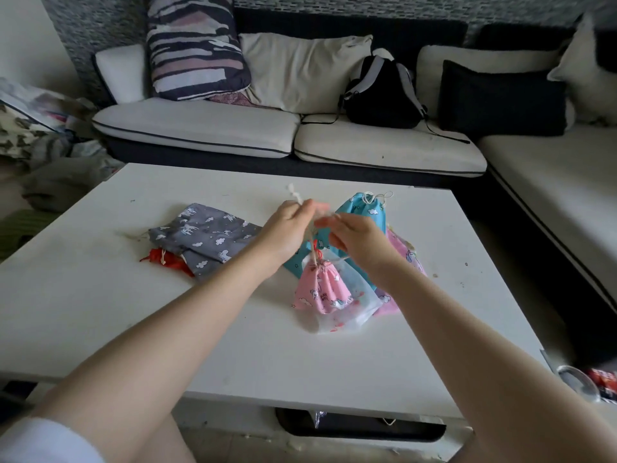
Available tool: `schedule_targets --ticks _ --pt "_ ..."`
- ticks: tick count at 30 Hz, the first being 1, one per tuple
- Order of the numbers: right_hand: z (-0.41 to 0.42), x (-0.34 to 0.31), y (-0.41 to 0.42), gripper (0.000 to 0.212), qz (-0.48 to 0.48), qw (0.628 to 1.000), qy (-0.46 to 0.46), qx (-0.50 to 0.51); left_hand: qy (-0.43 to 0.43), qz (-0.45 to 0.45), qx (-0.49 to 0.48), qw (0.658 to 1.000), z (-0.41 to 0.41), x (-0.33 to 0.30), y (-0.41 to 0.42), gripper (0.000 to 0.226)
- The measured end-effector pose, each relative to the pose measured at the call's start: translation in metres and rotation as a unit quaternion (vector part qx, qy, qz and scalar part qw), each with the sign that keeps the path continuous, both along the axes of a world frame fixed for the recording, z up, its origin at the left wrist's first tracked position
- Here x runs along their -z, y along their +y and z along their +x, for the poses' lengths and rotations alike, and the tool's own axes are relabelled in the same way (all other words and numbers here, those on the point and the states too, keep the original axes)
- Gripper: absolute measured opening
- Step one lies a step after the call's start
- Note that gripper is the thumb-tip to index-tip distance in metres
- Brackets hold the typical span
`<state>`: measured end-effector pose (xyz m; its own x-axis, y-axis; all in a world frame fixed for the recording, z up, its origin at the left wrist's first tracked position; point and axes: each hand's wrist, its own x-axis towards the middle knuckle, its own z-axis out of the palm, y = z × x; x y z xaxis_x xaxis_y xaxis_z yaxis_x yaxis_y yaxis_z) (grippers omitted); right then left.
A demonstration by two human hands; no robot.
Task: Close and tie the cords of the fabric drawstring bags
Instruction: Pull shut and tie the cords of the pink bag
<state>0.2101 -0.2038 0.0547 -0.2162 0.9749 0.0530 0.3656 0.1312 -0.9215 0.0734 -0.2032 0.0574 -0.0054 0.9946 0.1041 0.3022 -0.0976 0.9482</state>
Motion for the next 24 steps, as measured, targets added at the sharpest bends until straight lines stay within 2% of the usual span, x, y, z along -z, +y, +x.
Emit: schedule_targets --ticks 2,5,9,11,14,16,19,22,24 --pt "-0.007 -0.006 -0.004 0.03 0.044 0.997 -0.035 -0.045 0.009 0.028 0.047 0.998 0.005 -0.009 -0.003 0.033" --pt "-0.013 -0.012 -0.005 0.035 0.073 0.995 -0.041 -0.045 -0.013 0.017 0.063 0.998 0.006 -0.009 -0.007 0.032" --pt "-0.009 -0.014 0.002 0.029 0.021 0.997 0.079 0.013 -0.119 -0.057 0.093 0.987 0.005 0.005 -0.013 0.028" --pt "-0.005 -0.012 0.006 0.03 -0.004 0.994 0.104 0.019 -0.095 -0.064 0.111 0.987 0.003 0.016 -0.013 0.027" --pt "0.002 -0.002 0.013 0.029 -0.008 0.998 0.006 0.058 -0.03 -0.067 0.063 0.995 -0.003 0.026 -0.009 0.032" --pt "0.005 0.003 0.015 0.034 -0.055 0.995 -0.002 0.089 -0.004 -0.086 0.018 0.996 -0.008 0.031 -0.003 0.035" --pt "0.004 -0.005 0.012 0.045 -0.099 0.989 0.08 0.077 0.05 -0.109 0.01 0.993 -0.007 0.034 0.0 0.036" --pt "-0.008 -0.024 0.008 0.046 -0.14 0.966 0.213 0.041 0.136 -0.121 0.067 0.981 0.0 0.027 -0.008 0.036" --pt "-0.016 -0.03 0.009 0.044 -0.165 0.949 0.269 0.026 0.134 -0.137 0.117 0.975 0.003 0.024 -0.012 0.032"
